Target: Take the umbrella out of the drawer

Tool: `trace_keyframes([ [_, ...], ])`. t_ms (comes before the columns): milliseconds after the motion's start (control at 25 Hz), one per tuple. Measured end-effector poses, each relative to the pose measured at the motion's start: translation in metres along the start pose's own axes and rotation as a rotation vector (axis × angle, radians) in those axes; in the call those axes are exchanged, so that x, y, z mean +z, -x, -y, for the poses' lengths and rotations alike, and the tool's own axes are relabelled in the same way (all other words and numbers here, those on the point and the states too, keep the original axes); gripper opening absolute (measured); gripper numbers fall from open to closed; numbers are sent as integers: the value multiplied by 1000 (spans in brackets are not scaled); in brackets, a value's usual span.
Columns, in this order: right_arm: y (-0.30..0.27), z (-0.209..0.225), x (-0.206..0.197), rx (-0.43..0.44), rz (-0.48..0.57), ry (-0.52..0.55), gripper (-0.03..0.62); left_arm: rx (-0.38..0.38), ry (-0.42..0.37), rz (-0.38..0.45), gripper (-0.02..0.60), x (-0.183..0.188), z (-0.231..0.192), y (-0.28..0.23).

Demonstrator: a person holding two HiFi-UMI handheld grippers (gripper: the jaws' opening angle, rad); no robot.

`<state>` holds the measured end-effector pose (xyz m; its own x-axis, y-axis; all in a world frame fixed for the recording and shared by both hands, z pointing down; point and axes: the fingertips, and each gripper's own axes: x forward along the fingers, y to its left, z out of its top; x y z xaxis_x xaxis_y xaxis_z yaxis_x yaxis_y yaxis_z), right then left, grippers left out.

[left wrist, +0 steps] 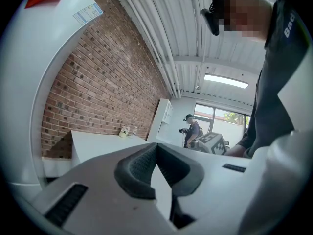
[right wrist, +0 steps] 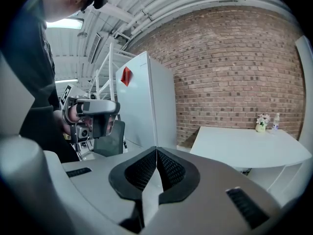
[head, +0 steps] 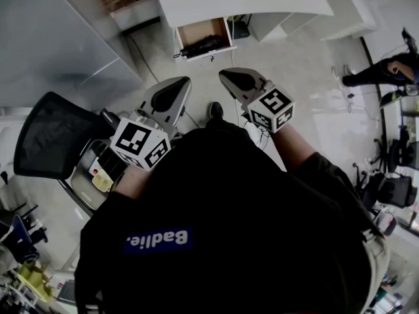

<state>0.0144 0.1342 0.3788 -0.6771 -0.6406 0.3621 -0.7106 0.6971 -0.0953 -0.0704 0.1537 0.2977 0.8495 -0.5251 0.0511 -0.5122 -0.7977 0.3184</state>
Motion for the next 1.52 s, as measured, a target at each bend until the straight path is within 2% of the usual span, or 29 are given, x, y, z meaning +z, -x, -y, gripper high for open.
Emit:
trace_keyframes([
  [360,-24,57,-6,17,-15,-5,31,94,7,-5,3,5,-29,-30],
  [680,-60,142,-16,64,-81,30,32,181,53,-21,3,13,-68,-99],
  [880,-85,187,-35,133,-145,88,32,245,59,-26,2,22,-90,-132],
  [1000,-101,211,-52,177,-181,88,40,296,65,-22,3,24,-101,-148],
  [1120,-116,229,-73,220,-245,70,98,339,72,-14,2,25,-108,-158],
  [1240,-129,239,-92,243,-312,73,109,365,77,-15,3,27,-114,-164],
  [1520,-164,251,-116,256,-348,111,137,380,83,-21,2,27,-132,-158],
])
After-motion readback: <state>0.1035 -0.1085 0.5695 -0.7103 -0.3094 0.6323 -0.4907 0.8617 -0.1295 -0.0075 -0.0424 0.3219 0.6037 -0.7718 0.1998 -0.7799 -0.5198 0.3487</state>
